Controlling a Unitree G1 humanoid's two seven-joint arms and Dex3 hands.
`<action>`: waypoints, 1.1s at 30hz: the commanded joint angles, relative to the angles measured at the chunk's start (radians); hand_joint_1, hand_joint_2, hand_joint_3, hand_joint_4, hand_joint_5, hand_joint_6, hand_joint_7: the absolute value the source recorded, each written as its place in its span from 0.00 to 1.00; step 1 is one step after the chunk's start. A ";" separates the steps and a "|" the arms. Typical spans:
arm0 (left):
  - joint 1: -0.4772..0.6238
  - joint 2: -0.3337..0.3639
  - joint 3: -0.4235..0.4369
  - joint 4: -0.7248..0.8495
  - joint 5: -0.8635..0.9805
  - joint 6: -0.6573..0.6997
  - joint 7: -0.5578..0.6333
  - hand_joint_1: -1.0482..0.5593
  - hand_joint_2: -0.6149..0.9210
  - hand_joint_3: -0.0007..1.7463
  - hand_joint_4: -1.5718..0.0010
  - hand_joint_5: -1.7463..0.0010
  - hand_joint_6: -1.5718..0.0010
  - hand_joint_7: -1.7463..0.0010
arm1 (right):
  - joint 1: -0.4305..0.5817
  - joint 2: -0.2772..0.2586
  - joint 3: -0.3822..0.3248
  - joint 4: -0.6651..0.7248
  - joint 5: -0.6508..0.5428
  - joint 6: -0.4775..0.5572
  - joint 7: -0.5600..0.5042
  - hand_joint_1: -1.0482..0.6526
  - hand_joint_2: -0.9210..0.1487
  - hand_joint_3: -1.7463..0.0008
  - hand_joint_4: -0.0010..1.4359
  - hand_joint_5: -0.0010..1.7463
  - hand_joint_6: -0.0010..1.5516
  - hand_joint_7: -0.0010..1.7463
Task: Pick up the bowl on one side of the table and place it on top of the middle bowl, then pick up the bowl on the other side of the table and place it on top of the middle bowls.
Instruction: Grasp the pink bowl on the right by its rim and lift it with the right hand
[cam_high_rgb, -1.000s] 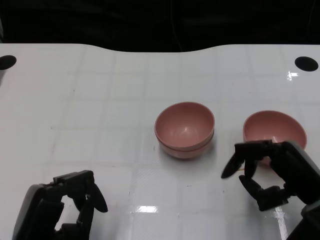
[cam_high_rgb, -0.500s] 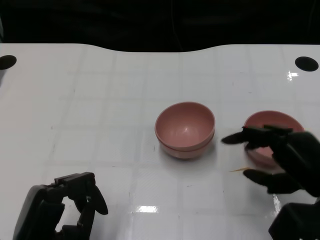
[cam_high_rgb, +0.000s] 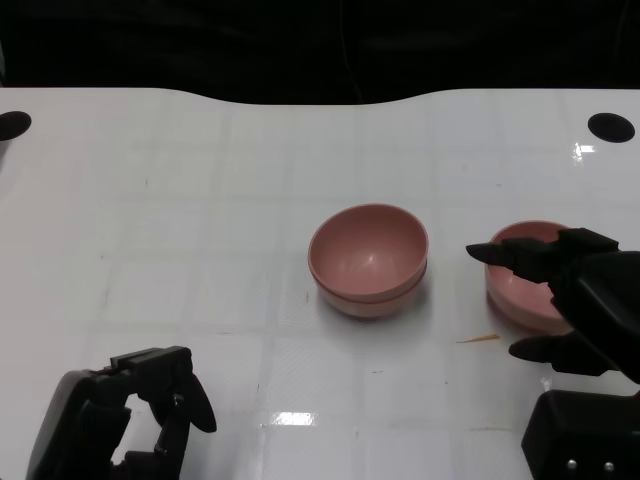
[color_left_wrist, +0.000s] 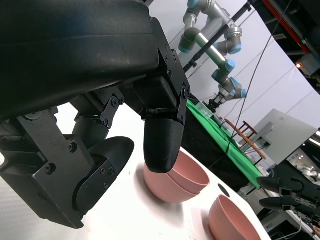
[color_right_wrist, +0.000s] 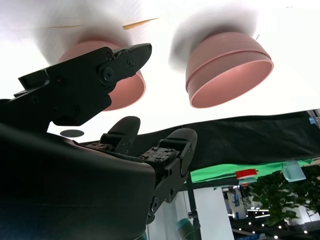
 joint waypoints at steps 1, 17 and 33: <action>-0.003 0.009 0.009 0.007 -0.024 -0.001 -0.015 0.67 0.53 0.96 0.42 0.01 0.43 0.15 | -0.022 -0.029 0.012 -0.020 -0.056 0.057 0.019 0.40 0.14 1.00 0.17 0.34 0.24 0.09; -0.005 0.007 0.015 0.003 -0.007 0.005 -0.012 0.67 0.52 0.96 0.42 0.01 0.43 0.15 | -0.077 -0.039 0.067 0.011 -0.122 0.155 0.062 0.34 0.09 0.99 0.15 0.27 0.24 0.04; -0.003 0.005 0.014 -0.002 -0.022 0.006 -0.026 0.67 0.52 0.97 0.43 0.00 0.44 0.15 | -0.244 -0.042 0.211 0.268 -0.290 0.378 0.155 0.32 0.03 1.00 0.27 0.09 0.24 0.00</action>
